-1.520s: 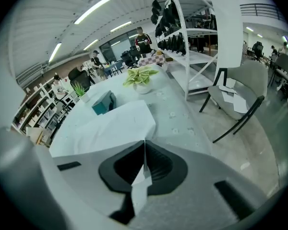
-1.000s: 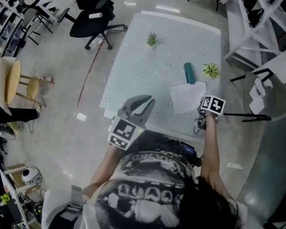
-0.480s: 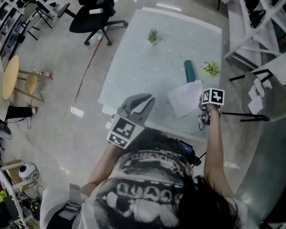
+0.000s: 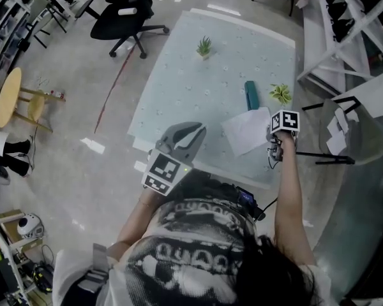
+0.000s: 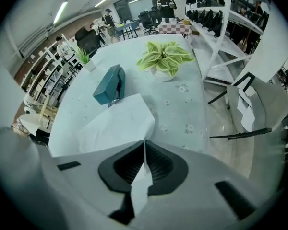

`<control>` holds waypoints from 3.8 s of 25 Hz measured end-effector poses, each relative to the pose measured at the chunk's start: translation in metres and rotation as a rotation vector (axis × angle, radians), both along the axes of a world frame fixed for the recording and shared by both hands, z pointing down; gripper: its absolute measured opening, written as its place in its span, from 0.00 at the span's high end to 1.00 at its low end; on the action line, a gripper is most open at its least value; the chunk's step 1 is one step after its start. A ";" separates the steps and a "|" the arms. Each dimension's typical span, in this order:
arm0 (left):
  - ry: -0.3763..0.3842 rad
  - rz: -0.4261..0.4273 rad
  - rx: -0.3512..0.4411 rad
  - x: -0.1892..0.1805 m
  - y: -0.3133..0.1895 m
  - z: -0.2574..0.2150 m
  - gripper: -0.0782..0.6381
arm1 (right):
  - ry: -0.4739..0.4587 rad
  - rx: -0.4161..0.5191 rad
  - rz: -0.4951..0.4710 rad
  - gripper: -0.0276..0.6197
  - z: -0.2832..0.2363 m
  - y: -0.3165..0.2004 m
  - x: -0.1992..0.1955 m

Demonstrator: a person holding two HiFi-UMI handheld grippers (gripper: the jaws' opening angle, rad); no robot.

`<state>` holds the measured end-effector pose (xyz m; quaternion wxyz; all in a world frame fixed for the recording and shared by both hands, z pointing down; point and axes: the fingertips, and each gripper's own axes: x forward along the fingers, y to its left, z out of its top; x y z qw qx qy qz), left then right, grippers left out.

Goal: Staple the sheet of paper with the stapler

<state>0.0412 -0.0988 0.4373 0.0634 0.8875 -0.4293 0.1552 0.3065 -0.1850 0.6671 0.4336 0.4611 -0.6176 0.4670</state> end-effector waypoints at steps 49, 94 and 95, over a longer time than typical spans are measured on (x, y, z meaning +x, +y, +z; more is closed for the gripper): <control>0.067 0.288 -0.068 -0.010 -0.049 0.009 0.84 | -0.001 0.339 -0.275 0.95 -0.072 -0.080 -0.087; 0.065 0.151 -0.071 -0.077 -0.089 0.017 0.84 | -0.093 0.089 -0.435 0.95 -0.048 -0.082 -0.093; 0.061 0.151 -0.070 -0.080 -0.088 0.016 0.84 | -0.095 0.130 -0.398 0.95 -0.053 -0.082 -0.093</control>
